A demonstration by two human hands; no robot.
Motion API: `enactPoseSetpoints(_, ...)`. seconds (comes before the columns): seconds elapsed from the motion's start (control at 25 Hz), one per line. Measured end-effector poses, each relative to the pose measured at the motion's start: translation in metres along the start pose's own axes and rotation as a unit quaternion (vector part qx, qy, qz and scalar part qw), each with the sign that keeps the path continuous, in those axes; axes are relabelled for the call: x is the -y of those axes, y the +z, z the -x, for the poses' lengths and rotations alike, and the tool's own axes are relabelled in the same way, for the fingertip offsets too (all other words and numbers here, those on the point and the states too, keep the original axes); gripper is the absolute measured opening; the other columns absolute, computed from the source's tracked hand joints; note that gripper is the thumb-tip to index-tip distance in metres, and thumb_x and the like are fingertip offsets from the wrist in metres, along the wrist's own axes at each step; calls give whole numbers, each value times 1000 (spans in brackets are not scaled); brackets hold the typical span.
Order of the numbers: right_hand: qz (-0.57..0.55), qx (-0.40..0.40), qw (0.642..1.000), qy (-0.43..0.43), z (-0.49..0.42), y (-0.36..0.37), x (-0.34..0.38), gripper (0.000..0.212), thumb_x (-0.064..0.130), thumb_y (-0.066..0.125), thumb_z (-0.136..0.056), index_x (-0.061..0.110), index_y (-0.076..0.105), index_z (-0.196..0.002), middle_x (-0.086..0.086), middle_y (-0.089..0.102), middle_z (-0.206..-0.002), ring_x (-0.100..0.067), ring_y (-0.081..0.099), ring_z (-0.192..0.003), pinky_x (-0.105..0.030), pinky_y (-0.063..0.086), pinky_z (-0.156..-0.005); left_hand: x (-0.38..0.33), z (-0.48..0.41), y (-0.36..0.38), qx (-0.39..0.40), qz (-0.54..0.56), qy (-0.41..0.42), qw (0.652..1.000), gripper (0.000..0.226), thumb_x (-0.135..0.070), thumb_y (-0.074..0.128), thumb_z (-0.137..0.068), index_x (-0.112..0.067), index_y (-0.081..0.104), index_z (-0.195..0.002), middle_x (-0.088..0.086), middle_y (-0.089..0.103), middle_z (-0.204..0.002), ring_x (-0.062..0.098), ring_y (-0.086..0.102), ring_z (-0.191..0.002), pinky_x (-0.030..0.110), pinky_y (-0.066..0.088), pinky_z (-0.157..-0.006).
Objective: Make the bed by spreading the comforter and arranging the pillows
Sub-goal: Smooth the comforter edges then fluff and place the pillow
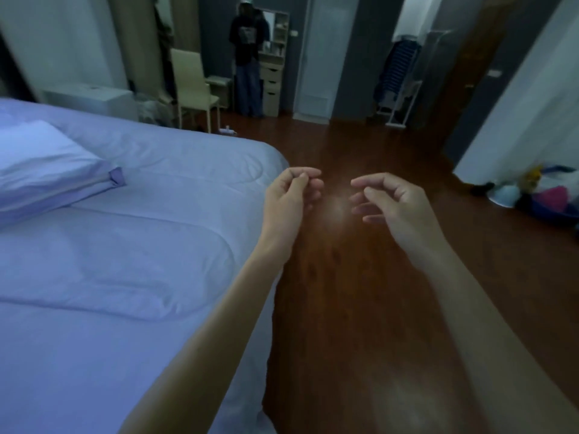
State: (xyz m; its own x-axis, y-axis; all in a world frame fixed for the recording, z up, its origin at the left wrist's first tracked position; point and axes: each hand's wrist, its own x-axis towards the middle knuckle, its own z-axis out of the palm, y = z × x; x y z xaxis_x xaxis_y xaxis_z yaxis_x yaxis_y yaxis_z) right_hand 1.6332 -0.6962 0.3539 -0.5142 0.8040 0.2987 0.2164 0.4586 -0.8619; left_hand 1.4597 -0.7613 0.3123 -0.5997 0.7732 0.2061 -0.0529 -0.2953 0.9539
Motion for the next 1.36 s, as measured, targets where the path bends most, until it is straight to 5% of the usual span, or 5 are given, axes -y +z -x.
enactPoseSetpoints(0.52, -131, 186, 971, -70, -294, 87, -115, 25, 13, 51, -108, 21, 74, -114, 0, 79, -98, -20, 75, -92, -26, 57, -76, 96, -190, -48, -180, -111, -10, 977, 27, -17, 44, -104, -14, 71, -105, 2, 71, -96, 16, 66, -87, 29, 47, -77)
enactPoseSetpoints(0.8, -135, 297, 942, -80, -454, 156, -158, 26, 14, 51, -107, 23, 74, -112, -1, 78, -99, -20, 74, -91, -33, 57, -81, 203, -256, -64, -298, -131, -137, 936, 26, -21, 52, -95, -23, 67, -117, 4, 76, -106, 22, 70, -94, 31, 48, -76)
enactPoseSetpoints(1.12, -116, 475, 872, -7, -449, 350, -230, 26, 10, 53, -104, 22, 75, -111, -1, 79, -95, -24, 74, -87, -30, 55, -75, 271, -309, -181, -504, -228, -165, 817, 31, -27, 54, -95, -26, 61, -125, -8, 71, -118, 16, 68, -108, 35, 52, -90)
enactPoseSetpoints(1.24, -97, 506, 856, 25, -447, 397, -259, 26, 12, 53, -103, 23, 75, -109, -1, 79, -96, -22, 74, -88, -35, 55, -80, 347, -315, -234, -462, -340, -228, 787, 48, -38, 48, -101, -22, 49, -146, -5, 57, -146, 19, 56, -130, 40, 46, -106)
enactPoseSetpoints(1.36, -77, 541, 836, 38, -430, 447, -284, 25, 12, 53, -102, 23, 74, -109, 1, 79, -96, -20, 74, -86, -33, 54, -76, 437, -264, -275, -385, -488, -323, 714, 60, -51, 36, -104, -25, 35, -158, -2, 35, -165, 27, 40, -147, 53, 29, -119)
